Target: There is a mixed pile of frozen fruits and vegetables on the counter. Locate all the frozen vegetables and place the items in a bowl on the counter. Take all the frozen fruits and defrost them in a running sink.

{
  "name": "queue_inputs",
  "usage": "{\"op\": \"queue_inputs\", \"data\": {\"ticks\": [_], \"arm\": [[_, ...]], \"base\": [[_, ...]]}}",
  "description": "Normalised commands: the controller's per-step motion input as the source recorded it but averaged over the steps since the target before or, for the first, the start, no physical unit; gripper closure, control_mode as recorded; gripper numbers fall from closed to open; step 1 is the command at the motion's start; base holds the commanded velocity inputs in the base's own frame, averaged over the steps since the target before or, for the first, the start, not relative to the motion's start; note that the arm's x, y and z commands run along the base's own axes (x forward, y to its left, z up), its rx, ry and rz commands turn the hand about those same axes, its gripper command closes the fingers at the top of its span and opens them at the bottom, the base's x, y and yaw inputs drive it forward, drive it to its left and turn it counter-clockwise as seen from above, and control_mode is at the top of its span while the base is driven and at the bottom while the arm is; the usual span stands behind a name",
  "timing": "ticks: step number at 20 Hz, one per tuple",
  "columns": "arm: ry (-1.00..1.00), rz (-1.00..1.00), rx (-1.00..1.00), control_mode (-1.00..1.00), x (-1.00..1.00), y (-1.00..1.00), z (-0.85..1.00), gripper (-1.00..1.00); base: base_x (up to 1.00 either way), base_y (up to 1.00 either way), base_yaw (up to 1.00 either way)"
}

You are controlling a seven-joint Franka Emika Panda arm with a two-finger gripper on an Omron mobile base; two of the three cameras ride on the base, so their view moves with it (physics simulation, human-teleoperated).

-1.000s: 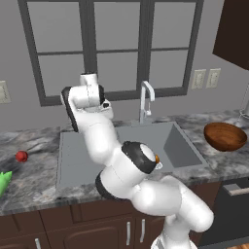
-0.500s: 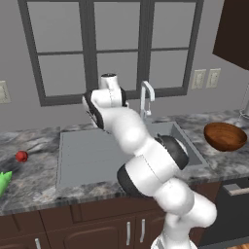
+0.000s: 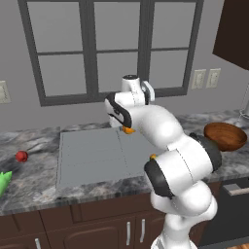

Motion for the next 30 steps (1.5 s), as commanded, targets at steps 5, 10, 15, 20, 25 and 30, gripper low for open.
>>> {"op": "queue_inputs", "data": {"ticks": [5, 10, 15, 20, 25, 30], "arm": [[-0.1, 0.0, 0.05, -1.0, -0.23, -0.59, 0.0, 1.0], [-0.06, 0.0, 0.06, -1.0, -0.26, -0.55, -0.06, 1.0], [-0.03, -0.02, 0.06, -1.0, -0.14, -0.52, -0.12, 1.0], [-0.01, -0.03, 0.06, -1.0, -0.03, -0.42, -0.17, 1.0], [0.0, -0.01, 0.03, -1.0, 0.0, -0.32, -0.17, 1.0], [0.0, -0.03, 0.03, -1.0, 0.0, -0.23, -0.25, 1.0]], "base": [[0.0, 0.0, 0.0], [0.0, 0.0, 0.0], [0.0, 0.0, 0.0], [0.0, 0.0, 0.0], [0.0, 0.0, 0.0], [0.0, 0.0, 0.0]]}}
